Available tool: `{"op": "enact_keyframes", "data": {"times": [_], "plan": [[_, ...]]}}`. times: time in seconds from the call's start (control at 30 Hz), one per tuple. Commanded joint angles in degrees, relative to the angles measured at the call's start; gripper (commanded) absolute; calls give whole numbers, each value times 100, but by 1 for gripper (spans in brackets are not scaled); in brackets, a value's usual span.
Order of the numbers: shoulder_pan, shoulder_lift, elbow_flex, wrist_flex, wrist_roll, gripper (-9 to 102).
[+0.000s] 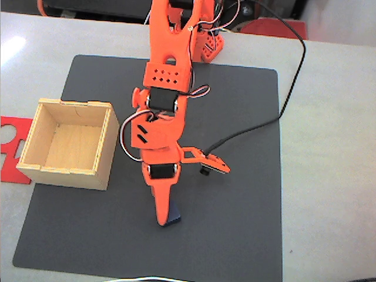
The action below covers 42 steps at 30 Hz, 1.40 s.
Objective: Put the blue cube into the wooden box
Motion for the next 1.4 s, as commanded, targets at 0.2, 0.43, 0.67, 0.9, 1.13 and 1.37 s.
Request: {"op": "enact_keyframes", "data": {"times": [0.2, 0.43, 0.67, 0.9, 1.13, 1.37], "plan": [[-167, -993, -2241, 1239, -53, 38], [-325, -1230, -2443, 1485, -149, 33], [-369, -1230, -2443, 1512, -272, 28], [-378, -1239, -2443, 1521, -308, 10], [-387, -1248, -2479, 1582, -308, 0], [-176, -1292, -4693, 3270, -246, 0]]}}
